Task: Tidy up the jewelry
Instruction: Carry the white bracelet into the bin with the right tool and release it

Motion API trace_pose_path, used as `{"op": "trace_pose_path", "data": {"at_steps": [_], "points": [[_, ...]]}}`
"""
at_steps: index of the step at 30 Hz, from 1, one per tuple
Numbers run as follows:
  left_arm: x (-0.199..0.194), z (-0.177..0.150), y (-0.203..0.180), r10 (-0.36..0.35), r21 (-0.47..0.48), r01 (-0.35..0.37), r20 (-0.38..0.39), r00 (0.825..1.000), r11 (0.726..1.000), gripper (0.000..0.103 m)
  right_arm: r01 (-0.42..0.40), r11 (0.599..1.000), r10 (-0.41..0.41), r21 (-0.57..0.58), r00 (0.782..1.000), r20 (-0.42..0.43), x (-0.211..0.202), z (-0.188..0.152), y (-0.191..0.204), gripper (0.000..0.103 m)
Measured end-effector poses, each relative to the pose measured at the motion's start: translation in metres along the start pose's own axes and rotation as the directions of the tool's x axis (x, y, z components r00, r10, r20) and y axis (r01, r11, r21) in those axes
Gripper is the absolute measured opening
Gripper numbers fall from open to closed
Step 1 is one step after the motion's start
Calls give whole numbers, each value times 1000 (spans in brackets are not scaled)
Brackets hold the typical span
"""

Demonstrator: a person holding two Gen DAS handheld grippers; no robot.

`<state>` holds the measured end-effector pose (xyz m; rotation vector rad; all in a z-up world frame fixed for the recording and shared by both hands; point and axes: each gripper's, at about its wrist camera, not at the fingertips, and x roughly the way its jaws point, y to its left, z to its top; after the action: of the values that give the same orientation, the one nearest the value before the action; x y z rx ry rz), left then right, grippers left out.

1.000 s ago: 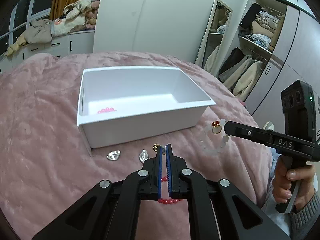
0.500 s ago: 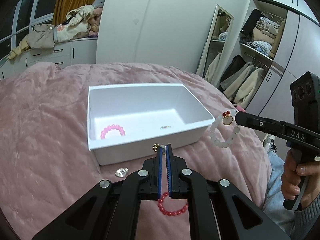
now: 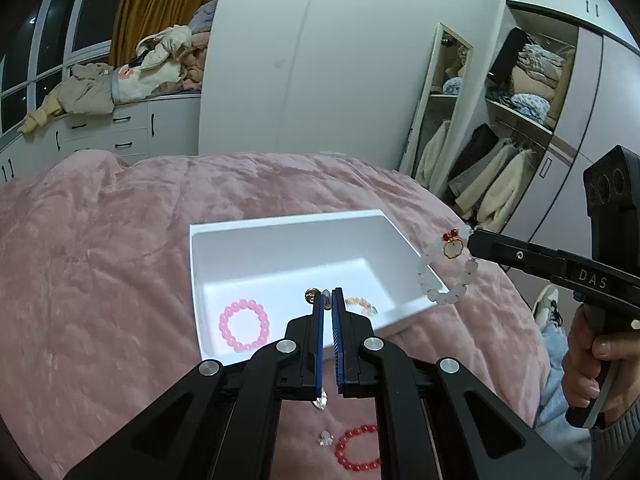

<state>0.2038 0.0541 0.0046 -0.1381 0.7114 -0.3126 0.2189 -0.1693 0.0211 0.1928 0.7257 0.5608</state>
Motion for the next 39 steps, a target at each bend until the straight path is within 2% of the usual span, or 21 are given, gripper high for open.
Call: {"op": "trace_pose_path", "data": {"at_steps": [6,11,15,21,28,31,32,34,35,37,38,39], "points": [[17,11,17,20,-30,-20,-13,1000,999,9,24,1000,-24,8,1000,-8,20,15,-6,10],[39,17,33,22,-59,-25,-42,999,998,9,52,998,-50,36,997,-55,52,16,-18,10],[65,17,37,28,-51,-33,-98,995,998,9,81,995,-74,54,991,-107,81,10,-27,10],[101,12,47,63,-53,-73,-169,984,996,9,122,991,-110,61,979,-174,117,1,-31,10],[126,-2,62,73,-84,-98,-255,964,992,10,162,985,-143,60,961,-238,136,-12,-35,10],[129,-6,65,83,-81,-107,-260,962,991,11,168,984,-147,64,956,-252,139,-17,-38,11],[129,-6,65,79,-82,-104,-258,963,991,12,167,983,-144,70,957,-253,139,-18,-39,11],[128,-4,65,82,-85,-107,-256,963,991,25,161,983,-135,89,960,-246,136,-19,-42,12],[126,-4,64,91,-82,-115,-251,964,990,28,154,983,-127,97,961,-244,135,-18,-42,12],[123,0,62,94,-74,-115,-241,966,991,33,147,984,-121,101,966,-230,128,-16,-41,18],[118,1,59,86,-74,-105,-229,970,992,36,141,985,-117,99,969,-218,123,-14,-40,30],[113,2,57,83,-71,-100,-218,972,992,47,128,986,-106,105,975,-195,116,-13,-40,49]]}}
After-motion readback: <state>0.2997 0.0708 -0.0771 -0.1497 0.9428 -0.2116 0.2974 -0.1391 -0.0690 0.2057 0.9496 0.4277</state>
